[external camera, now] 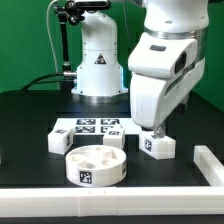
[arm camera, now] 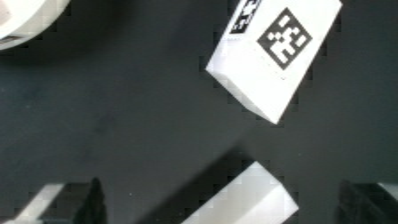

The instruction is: Assemble stool

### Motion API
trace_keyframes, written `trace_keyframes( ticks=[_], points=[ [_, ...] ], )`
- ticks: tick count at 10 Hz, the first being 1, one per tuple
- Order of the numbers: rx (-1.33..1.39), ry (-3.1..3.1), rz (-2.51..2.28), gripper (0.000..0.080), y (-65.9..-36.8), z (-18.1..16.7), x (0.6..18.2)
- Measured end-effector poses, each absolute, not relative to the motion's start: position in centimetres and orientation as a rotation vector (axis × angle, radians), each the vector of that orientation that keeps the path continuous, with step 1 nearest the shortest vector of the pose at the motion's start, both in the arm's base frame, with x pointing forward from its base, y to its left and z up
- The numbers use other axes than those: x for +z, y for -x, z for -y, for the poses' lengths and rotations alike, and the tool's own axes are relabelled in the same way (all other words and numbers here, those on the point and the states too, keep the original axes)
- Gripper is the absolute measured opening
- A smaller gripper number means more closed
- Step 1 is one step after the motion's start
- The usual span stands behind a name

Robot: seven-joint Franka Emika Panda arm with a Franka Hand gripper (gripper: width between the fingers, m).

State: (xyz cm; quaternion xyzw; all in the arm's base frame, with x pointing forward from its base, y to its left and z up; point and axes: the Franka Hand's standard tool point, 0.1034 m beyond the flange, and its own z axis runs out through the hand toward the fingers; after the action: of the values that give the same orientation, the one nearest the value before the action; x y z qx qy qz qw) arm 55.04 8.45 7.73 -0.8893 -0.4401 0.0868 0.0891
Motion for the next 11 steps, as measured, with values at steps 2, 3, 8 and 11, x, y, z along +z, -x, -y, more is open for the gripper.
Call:
trace_keyframes(
  ticks=[2, 3, 8, 11],
  points=[
    [0.258, 2.645, 1.310, 0.0649, -55.0, -8.5, 7.7],
    [0.258, 2.645, 1.310, 0.0649, -55.0, -8.4, 7.7],
    [0.106, 2.620, 1.489, 0.0649, -54.7, -5.3, 6.8],
    [0.034, 2.620, 1.560, 0.0649, -53.8, -0.6, 6.3]
  ],
)
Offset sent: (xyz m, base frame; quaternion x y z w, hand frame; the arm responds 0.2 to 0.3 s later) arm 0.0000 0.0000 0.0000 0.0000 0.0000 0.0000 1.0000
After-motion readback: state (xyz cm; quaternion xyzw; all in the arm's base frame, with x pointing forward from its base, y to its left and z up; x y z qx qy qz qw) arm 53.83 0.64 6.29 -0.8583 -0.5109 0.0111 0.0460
